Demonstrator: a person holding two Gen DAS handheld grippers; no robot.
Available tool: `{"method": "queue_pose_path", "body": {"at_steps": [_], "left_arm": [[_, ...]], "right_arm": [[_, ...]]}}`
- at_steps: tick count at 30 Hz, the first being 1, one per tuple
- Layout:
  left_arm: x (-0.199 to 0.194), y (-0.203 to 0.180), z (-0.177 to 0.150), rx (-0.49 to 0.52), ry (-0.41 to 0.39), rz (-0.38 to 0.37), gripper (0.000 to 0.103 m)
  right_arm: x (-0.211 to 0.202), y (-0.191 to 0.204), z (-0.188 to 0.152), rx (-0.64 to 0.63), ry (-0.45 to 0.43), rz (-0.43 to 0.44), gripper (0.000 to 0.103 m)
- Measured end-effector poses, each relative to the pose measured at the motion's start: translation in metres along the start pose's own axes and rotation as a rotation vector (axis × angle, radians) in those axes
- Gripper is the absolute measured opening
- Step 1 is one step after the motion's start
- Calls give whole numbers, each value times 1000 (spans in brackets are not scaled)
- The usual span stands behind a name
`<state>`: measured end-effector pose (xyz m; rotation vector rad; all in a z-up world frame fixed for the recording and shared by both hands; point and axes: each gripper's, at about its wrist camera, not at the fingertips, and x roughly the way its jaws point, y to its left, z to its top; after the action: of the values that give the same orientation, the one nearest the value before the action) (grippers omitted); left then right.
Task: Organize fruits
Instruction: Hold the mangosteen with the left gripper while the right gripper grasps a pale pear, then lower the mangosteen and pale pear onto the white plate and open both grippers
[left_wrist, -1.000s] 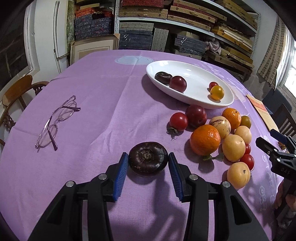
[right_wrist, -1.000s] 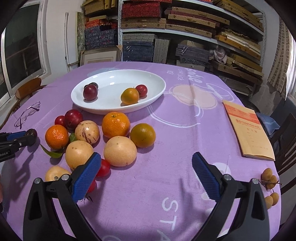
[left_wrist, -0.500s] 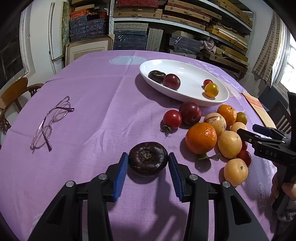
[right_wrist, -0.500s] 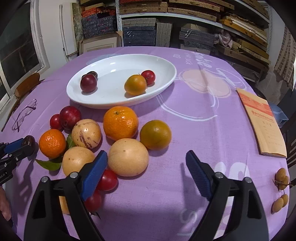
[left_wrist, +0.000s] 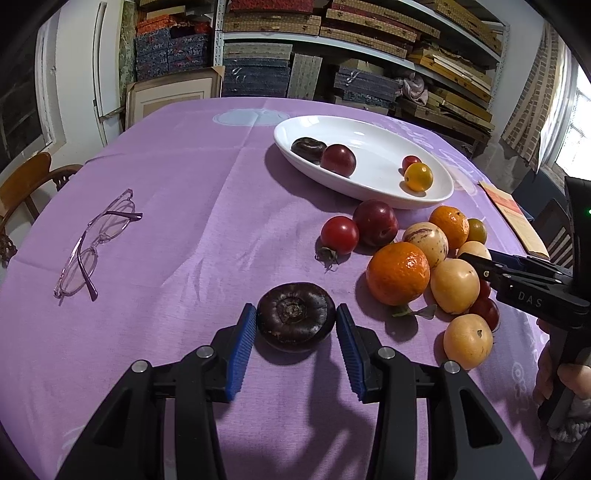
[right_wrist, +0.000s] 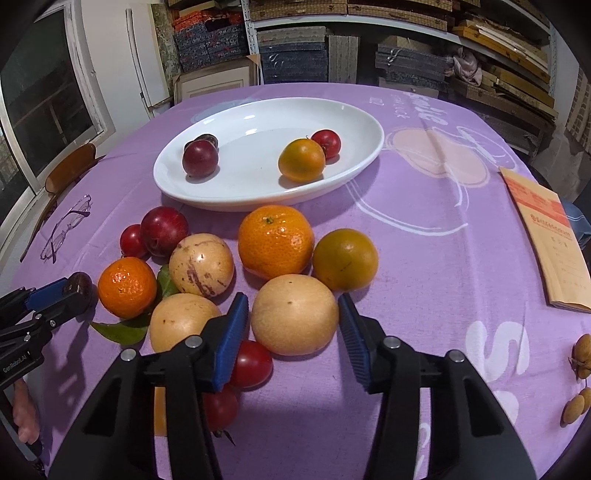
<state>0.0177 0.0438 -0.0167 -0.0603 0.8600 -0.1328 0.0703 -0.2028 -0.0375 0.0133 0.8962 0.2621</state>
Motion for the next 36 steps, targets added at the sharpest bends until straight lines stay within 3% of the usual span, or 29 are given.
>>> {"method": "queue_pose_path", "body": {"at_steps": [9, 16, 23, 30, 36], "left_arm": [[-1, -4, 7, 24, -4, -3, 45], [-6, -14, 47, 92, -38, -5, 45], [21, -32, 126, 120, -76, -24, 45], [90, -49, 194, 105, -35, -38, 45], [145, -48, 217, 64, 47, -31, 45]], "right_arm": [[-10, -4, -5, 0, -28, -7, 47], [-40, -10, 4, -14, -76, -8, 47], [-41, -19, 77, -26, -116, -2, 47], [17, -11, 151, -49, -108, -30, 47], [72, -19, 185, -43, -38, -27, 47]]}}
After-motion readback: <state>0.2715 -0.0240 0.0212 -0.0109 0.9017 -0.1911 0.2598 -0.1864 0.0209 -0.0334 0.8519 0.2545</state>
